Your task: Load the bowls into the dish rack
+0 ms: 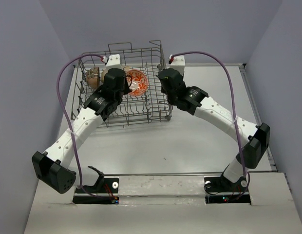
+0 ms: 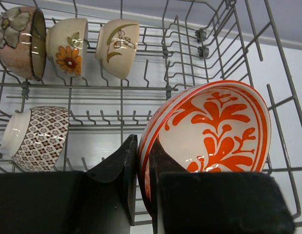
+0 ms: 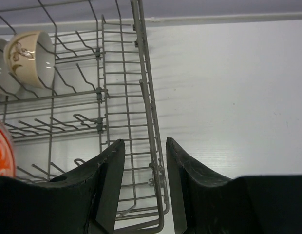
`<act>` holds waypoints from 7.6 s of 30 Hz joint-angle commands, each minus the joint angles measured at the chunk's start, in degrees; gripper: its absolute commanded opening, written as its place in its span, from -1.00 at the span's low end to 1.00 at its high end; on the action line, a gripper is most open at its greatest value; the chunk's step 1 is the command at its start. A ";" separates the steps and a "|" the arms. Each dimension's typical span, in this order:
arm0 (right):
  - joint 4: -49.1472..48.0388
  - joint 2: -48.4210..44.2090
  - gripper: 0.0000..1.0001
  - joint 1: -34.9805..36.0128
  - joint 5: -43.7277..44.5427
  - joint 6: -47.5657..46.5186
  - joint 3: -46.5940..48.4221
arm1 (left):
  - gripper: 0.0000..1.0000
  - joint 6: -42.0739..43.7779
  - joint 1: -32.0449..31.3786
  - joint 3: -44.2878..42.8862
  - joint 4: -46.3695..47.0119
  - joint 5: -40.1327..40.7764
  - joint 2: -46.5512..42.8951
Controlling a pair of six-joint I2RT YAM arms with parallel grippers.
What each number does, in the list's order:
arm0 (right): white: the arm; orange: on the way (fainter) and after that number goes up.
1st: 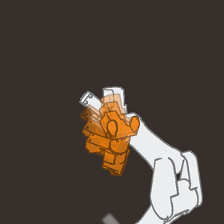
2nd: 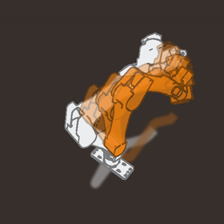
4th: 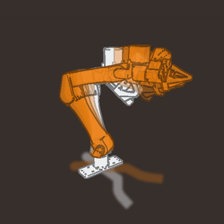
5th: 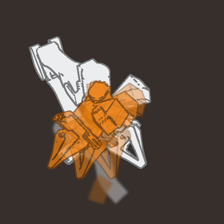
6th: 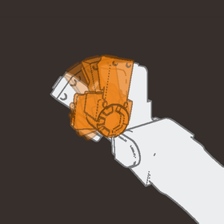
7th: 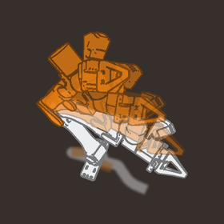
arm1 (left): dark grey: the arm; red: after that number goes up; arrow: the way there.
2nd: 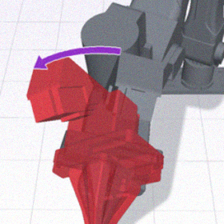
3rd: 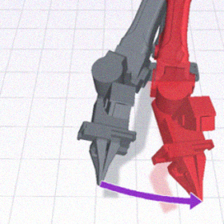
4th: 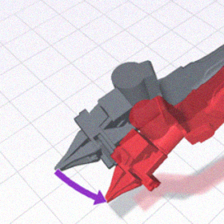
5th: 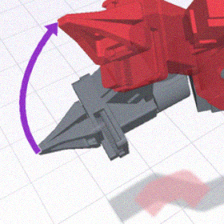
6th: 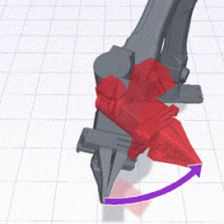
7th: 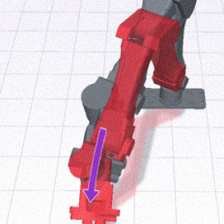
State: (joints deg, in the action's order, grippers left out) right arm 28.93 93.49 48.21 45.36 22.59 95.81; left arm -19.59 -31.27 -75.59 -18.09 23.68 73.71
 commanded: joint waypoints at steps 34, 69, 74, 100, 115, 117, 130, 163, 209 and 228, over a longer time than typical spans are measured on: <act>-0.63 -1.73 -0.98 1.45 -8.18 5.36 -8.89 | -1.00 7.11 3.84 -11.86 -4.67 19.99 10.13; 0.16 -5.07 -0.71 9.89 -7.57 9.31 -13.72 | -1.00 14.14 -0.20 -15.20 -20.24 51.10 19.01; 0.60 -6.48 -0.21 9.89 -6.08 9.58 -13.81 | -1.00 16.25 -0.99 -14.06 -18.65 52.43 18.66; 2.10 -13.16 0.07 9.89 -1.86 7.73 -12.67 | -1.00 29.26 -2.83 -5.53 -8.11 60.60 22.17; 1.92 -14.39 0.07 9.89 -1.68 8.35 -14.77 | -1.00 29.97 -2.84 -3.95 -7.14 60.61 24.72; 1.83 -14.57 0.07 9.89 -1.68 8.35 -15.04 | -1.00 29.96 -2.84 -3.69 -7.05 60.17 24.99; 1.31 -15.27 0.07 9.89 -1.51 8.52 -16.53 | -1.00 29.26 -2.84 -3.33 -7.93 59.73 27.27; 0.16 -17.64 0.09 9.89 -1.77 8.52 -19.87 | -0.90 26.71 -4.24 -3.33 -11.27 60.17 31.58; 0.25 -19.66 0.09 9.89 -1.24 8.08 -21.10 | -0.68 31.90 -12.41 -1.31 -7.05 63.68 38.52; 0.34 -19.05 0.09 9.89 -1.24 8.26 -21.19 | -0.37 27.60 -13.73 -3.33 -10.74 59.64 40.10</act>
State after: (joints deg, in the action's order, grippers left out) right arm 31.14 75.13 57.47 42.09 30.85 74.94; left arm 12.14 -41.93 -77.62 -25.63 84.68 112.33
